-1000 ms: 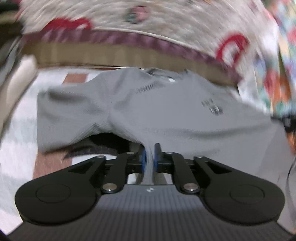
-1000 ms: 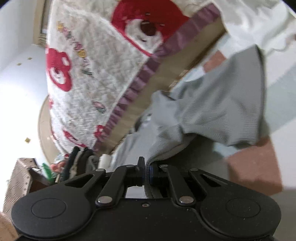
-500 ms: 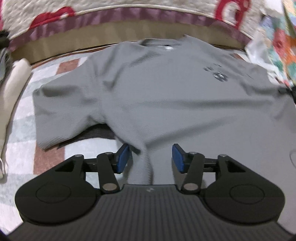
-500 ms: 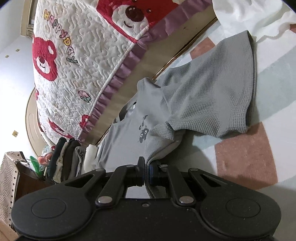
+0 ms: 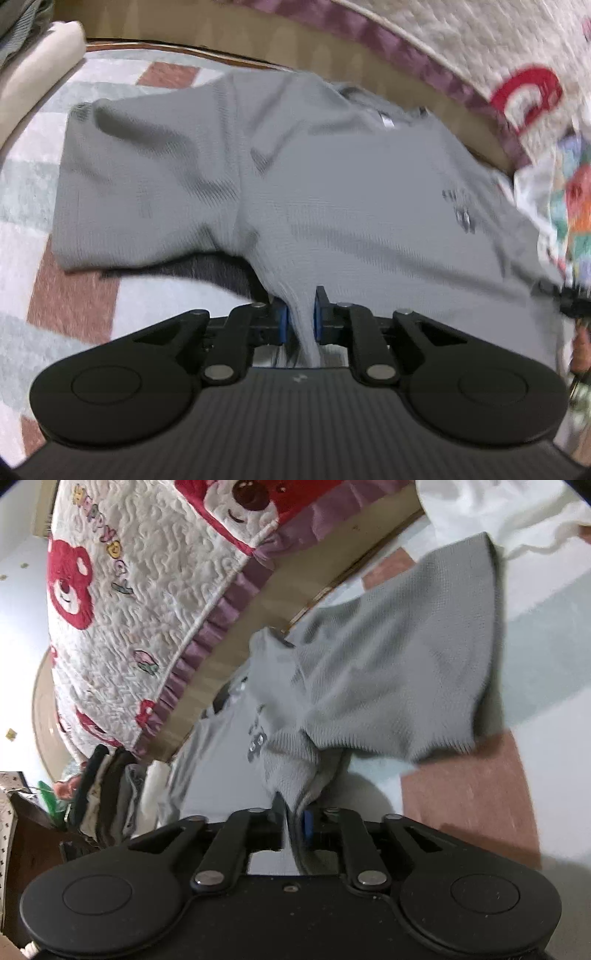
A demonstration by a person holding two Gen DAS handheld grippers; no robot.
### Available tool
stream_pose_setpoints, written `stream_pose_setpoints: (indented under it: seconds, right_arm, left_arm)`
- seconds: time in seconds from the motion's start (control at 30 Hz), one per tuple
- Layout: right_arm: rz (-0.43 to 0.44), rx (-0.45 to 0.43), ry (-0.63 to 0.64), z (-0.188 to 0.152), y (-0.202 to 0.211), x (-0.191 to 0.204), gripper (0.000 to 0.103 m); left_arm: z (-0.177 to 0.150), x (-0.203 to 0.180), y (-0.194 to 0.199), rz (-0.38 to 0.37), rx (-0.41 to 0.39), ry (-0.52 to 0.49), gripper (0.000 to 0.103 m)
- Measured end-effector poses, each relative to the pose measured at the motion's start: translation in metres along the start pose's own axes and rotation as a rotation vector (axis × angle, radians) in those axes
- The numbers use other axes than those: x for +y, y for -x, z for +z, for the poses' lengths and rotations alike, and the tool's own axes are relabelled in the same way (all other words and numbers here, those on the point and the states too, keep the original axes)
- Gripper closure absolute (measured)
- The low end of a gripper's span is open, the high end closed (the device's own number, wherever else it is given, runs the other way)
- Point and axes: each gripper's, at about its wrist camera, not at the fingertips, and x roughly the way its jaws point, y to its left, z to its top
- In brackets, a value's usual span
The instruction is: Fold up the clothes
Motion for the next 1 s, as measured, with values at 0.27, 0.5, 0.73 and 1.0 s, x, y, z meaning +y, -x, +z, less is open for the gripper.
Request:
stream_pose_setpoints:
  seconds: [0.27,0.5,0.73,1.0]
  right_arm:
    - [0.071,0.024,0.021,0.004,-0.008,0.004,0.096]
    - [0.178,-0.034,0.058,0.014,0.005,0.028,0.096]
    - [0.284,-0.174,0.074,0.030,0.043,0.050,0.097]
    - [0.290,-0.331,0.224,0.024,0.109,0.119,0.097]
  left_arm:
    - [-0.002,0.006,-0.008,-0.034,0.010,0.059,0.099]
    - [0.016,0.006,0.029,0.011,-0.126,0.084,0.100]
    - [0.043,-0.007,0.076,-0.007,-0.269,0.055,0.100]
    - [0.053,-0.029,0.144,-0.066,-0.447,-0.016,0.100]
